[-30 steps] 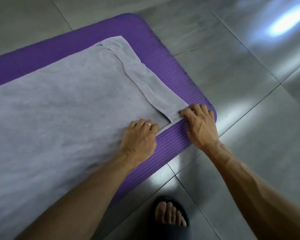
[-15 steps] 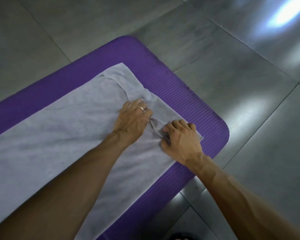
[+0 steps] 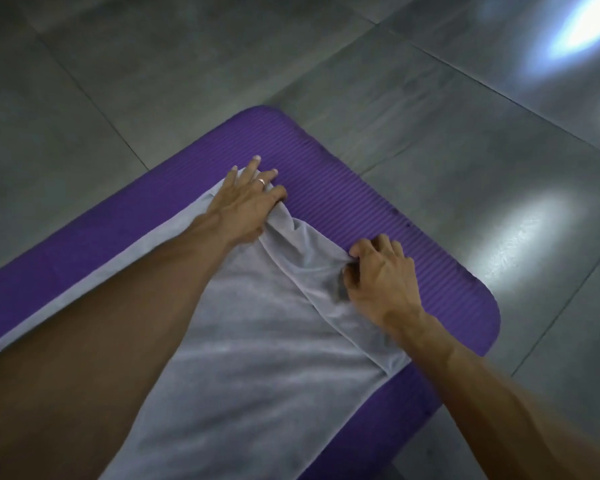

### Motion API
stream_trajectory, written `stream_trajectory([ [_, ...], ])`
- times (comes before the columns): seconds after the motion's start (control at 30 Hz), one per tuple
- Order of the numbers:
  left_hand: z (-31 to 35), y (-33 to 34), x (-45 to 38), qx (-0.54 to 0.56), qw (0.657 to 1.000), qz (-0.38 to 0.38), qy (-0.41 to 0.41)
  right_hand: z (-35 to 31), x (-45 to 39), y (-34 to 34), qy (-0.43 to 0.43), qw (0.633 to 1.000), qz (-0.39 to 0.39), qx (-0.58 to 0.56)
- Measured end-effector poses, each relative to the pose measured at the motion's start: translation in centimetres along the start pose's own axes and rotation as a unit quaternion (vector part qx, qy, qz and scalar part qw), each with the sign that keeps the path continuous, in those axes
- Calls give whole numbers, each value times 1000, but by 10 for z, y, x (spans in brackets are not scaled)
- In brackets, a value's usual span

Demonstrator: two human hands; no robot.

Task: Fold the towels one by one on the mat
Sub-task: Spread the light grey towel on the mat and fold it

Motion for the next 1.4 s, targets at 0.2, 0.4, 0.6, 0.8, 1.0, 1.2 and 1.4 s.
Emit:
stream_trajectory([
  [0.2, -31, -23, -27, 77, 993, 84, 14, 5, -5, -9, 27, 993, -8, -113],
  [0.4, -26, -2, -19, 133, 974, 174, -58, 0, -4, -6, -19, 995, 98, -13],
  [0.6, -36, 29, 8, 171, 974, 144, -26, -47, -3, 21, -115, 990, 34, 79],
  [0.8, -48, 29, 10, 176, 973, 150, 16, -50, -4, 19, -116, 987, 54, 100],
  [1.0, -48, 40, 12, 132, 974, 183, 26, -47, -3, 19, -124, 986, 58, 97],
  [1.2, -74, 41, 24, 137, 981, 140, 18, -48, 16, 26, -156, 985, 72, -4],
  [1.4, 3, 49, 8, 167, 983, 47, 64, -49, 4, 45, -64, 996, 54, 17],
])
Point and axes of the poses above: each hand's wrist, its own x-axis away from the middle knuckle, its own y-axis out of the palm, z = x × y, the point moved 1 cm from there along -x, towards the middle knuckle, and after that the axes turned 3 degrees about -y, right-handed, at the moved point
